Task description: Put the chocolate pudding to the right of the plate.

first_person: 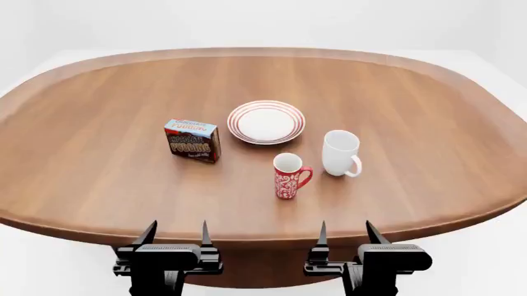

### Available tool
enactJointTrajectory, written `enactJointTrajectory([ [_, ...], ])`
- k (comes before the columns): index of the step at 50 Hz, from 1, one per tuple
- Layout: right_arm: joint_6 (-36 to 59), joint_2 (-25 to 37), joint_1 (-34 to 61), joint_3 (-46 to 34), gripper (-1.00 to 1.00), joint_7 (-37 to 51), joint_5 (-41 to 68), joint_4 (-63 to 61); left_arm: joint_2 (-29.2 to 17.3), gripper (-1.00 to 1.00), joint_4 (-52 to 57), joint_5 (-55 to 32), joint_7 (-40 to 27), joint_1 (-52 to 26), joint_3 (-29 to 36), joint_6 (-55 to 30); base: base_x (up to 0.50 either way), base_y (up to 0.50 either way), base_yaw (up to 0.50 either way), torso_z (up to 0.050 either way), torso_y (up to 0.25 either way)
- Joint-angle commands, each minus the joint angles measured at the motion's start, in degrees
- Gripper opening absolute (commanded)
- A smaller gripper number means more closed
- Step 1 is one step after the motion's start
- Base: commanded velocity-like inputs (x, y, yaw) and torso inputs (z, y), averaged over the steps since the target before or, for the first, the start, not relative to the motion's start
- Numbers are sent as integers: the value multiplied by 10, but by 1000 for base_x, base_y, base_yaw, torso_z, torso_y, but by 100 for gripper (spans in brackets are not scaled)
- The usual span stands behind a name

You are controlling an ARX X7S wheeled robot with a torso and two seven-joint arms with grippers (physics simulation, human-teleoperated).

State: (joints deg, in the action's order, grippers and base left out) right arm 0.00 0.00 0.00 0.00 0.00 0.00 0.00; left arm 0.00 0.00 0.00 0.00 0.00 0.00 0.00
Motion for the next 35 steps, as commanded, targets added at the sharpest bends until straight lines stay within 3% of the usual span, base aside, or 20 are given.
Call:
enactJointTrajectory([
  [1, -10, 12, 7, -13, 100, 15, -4, 18, -8, 100, -13, -21, -8, -7, 5, -2, 0, 0, 0, 0, 0],
  [19, 1, 32, 4, -38, 100, 66, -7, 14, -34, 100, -3, -33, -42, -6, 43, -22, 0, 8, 0, 0, 0],
  [35, -2, 44, 6, -58, 100, 89, -10, 12, -47, 100, -19, -50, -53, -11, 52, -11, 0, 500, 0, 0, 0],
])
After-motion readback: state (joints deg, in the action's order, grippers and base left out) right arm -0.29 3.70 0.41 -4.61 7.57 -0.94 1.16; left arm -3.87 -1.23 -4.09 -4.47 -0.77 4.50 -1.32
